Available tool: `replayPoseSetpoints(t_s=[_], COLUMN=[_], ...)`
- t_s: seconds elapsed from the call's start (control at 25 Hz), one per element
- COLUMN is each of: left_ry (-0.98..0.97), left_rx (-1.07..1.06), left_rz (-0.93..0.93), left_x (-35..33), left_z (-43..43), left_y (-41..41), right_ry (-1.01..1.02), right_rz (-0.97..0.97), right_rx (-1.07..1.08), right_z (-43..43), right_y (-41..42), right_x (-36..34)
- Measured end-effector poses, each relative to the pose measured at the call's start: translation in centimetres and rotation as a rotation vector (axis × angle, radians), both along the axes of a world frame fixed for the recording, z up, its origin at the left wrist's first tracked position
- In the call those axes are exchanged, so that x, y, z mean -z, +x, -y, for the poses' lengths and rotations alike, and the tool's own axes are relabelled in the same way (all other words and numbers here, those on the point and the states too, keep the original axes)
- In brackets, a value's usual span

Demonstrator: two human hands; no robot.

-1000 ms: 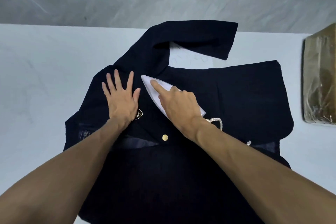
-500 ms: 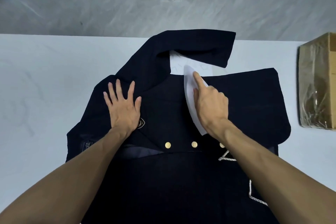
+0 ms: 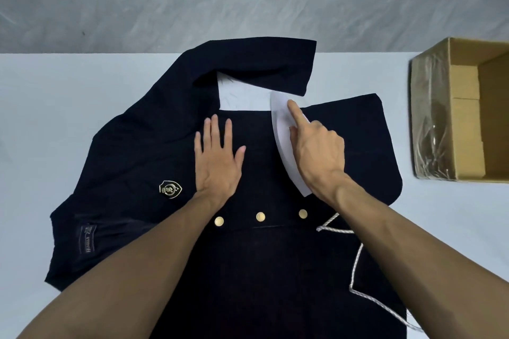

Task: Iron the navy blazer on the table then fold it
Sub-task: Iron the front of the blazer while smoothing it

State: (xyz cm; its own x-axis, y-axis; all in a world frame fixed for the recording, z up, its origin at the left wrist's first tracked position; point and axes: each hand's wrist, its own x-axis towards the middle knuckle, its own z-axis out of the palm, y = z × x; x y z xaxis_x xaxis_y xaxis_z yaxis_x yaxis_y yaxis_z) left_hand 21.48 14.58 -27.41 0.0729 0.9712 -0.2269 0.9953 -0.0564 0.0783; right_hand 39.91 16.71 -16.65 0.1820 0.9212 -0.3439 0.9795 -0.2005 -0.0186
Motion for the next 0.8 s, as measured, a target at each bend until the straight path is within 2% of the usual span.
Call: replayPoseSetpoints(t_s=[0.2, 0.36, 0.52, 0.64, 0.8], left_ry=[-0.003, -0.045, -0.021, -0.115, -0.102], left_rx=[0.029, 0.019, 0.236, 0.280, 0.280], left_rz=[-0.011, -0.007, 0.076, -0.033, -0.084], left_x=[-0.2, -0.9, -2.2, -1.3, -0.6], left_z=[-0.1, -0.2, -0.2, -0.1, 0.0], left_y=[0.4, 0.7, 5.5, 8.3, 8.2], right_ry=[0.057, 0.072, 0.075, 0.085, 0.099], right_rz=[-0.049, -0.046, -0.061, -0.045, -0.003], right_rx=[0.155, 0.194, 0.176, 0.197, 0.234], right_z=[-0.2, -0.2, 0.0, 0.1, 0.3], right_y=[6.5, 8.7, 8.8, 9.9, 12.4], right_x=[-0.1, 0.1, 0.3, 0.2, 0.1])
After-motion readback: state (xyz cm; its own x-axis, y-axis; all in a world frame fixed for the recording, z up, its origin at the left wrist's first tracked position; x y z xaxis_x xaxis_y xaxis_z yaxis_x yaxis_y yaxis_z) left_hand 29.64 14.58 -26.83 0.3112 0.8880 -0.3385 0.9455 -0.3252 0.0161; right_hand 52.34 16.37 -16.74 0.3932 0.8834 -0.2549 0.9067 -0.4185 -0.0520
